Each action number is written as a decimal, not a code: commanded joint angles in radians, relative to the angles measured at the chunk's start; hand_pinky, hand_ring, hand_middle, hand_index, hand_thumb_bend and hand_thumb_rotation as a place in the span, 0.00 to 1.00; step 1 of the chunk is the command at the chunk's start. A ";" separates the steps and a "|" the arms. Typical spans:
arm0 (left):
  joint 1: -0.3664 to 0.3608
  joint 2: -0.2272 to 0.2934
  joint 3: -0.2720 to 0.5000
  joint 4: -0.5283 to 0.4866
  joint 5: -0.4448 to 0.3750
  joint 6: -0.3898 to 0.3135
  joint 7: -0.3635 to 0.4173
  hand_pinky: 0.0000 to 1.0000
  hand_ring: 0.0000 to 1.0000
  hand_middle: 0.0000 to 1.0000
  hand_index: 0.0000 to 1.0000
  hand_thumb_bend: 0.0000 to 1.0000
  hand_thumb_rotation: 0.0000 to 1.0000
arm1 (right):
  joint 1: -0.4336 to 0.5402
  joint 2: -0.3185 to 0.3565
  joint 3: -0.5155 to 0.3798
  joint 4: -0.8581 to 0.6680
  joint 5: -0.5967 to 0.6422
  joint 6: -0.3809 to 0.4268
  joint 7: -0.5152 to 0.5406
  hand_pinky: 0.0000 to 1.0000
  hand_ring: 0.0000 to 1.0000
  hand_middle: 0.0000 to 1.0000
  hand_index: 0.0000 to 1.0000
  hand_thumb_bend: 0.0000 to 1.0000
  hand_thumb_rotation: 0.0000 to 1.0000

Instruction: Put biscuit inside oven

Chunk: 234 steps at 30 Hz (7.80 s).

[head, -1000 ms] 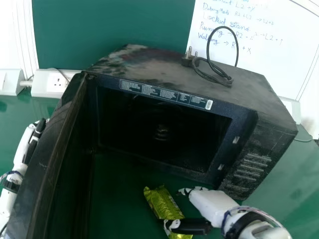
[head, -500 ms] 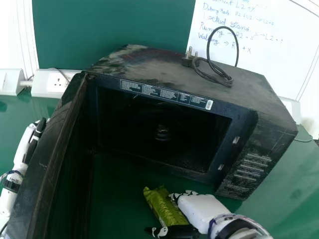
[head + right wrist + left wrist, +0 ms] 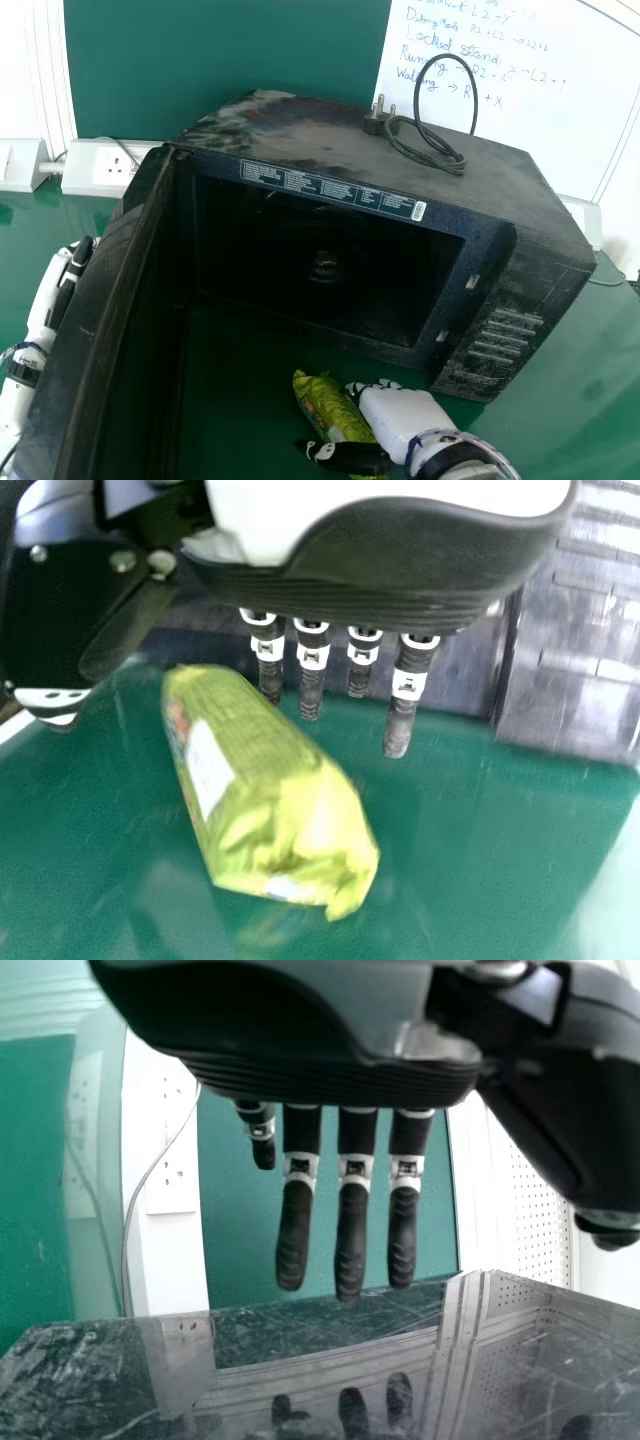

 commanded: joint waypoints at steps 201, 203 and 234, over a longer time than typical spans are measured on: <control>0.024 -0.008 -0.010 -0.039 -0.013 0.011 -0.001 0.28 0.37 0.42 0.48 0.51 0.06 | -0.447 0.121 -0.087 0.501 0.172 -0.088 -0.715 0.22 0.26 0.47 0.48 0.53 0.00; 0.027 -0.009 -0.011 -0.049 -0.010 0.019 0.005 0.28 0.36 0.42 0.48 0.51 0.07 | -0.461 0.109 -0.086 0.534 0.205 -0.100 -0.772 0.25 0.27 0.44 0.49 0.53 0.00; 0.032 -0.011 -0.012 -0.067 -0.005 0.025 0.013 0.28 0.36 0.42 0.48 0.51 0.07 | -0.737 -0.062 0.065 1.098 0.391 -0.192 -1.188 0.40 0.38 0.44 0.50 0.53 0.00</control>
